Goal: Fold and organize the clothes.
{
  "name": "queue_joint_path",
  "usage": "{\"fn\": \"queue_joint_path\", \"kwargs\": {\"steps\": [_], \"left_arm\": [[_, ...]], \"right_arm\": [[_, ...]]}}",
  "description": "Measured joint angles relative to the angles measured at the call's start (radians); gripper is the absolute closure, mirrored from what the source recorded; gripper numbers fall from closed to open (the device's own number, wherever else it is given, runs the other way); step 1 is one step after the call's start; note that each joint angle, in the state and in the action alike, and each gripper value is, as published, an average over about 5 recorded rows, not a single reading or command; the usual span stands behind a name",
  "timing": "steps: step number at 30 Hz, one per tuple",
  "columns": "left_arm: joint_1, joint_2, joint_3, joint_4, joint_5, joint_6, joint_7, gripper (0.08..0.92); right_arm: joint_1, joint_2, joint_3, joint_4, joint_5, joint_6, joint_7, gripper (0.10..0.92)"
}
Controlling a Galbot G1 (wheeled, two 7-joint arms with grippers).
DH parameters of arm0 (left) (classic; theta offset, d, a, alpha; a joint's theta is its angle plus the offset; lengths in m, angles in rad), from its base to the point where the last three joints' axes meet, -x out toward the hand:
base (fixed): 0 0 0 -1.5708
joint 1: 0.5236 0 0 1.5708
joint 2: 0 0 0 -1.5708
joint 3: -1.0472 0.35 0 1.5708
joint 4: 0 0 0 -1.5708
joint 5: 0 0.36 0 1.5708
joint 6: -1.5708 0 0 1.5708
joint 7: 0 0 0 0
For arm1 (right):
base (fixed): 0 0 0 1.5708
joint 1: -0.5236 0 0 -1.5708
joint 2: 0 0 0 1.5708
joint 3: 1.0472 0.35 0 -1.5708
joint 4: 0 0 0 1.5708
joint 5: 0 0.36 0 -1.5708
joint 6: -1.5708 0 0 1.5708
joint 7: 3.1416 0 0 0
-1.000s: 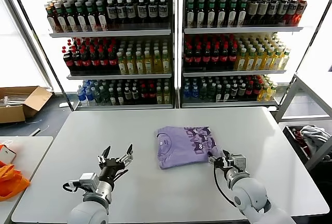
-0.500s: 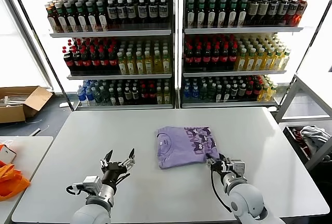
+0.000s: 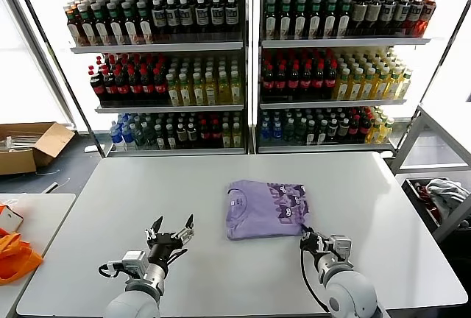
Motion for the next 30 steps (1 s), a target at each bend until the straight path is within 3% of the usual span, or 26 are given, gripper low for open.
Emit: {"fn": "queue_joint_path", "kwargs": {"steps": [6, 30], "left_arm": [[0.000, 0.000, -0.001, -0.002, 0.000, 0.000, 0.000, 0.177], [0.027, -0.019, 0.006, -0.018, 0.011, 0.000, 0.006, 0.177]], "right_arm": [[-0.052, 0.005, 0.012, 0.032, -0.032, -0.002, 0.005, 0.871], [-0.140, 0.038, 0.036, 0.210, -0.111, -0.010, -0.046, 0.226]]}}
